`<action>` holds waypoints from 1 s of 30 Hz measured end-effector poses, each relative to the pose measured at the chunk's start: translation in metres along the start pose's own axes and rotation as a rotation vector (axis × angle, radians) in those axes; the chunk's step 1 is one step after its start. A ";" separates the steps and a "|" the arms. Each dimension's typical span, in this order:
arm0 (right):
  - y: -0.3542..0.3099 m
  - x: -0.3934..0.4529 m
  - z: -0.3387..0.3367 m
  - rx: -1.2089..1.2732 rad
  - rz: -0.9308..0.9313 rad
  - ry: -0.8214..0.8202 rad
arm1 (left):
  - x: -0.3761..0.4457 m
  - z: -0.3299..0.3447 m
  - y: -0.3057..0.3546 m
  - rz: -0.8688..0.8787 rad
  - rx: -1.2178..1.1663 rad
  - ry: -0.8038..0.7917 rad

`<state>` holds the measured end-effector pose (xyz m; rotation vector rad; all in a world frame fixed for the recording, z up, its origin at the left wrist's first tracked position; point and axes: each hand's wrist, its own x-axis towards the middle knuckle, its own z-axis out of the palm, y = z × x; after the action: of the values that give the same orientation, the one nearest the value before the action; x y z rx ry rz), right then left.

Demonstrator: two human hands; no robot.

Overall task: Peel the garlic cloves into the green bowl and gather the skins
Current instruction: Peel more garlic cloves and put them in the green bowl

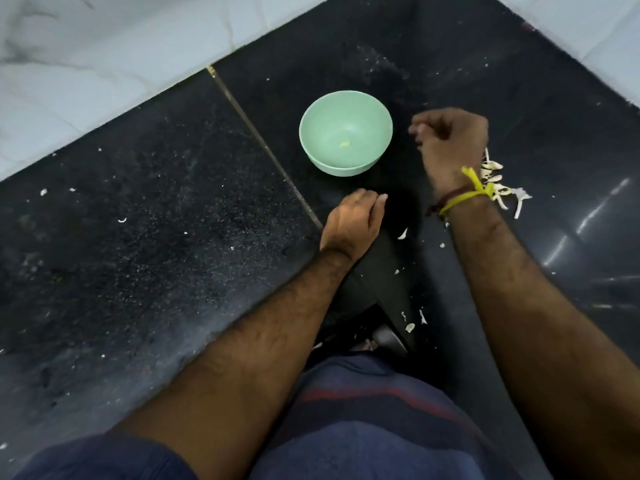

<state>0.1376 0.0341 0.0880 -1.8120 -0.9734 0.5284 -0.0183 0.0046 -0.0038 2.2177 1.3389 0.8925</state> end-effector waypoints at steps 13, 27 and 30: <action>0.066 -0.063 -0.087 -0.395 0.080 0.204 | -0.013 -0.006 0.015 0.208 0.172 -0.324; 0.078 -0.015 -0.092 -0.689 0.051 0.034 | 0.004 0.010 0.027 -0.004 0.083 -0.214; 0.076 0.003 -0.088 -0.730 0.033 -0.026 | 0.004 0.012 0.027 -0.009 0.096 -0.198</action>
<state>0.2317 -0.0274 0.0573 -2.4674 -1.2588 0.2187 0.0084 -0.0043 0.0057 2.3017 1.3209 0.5980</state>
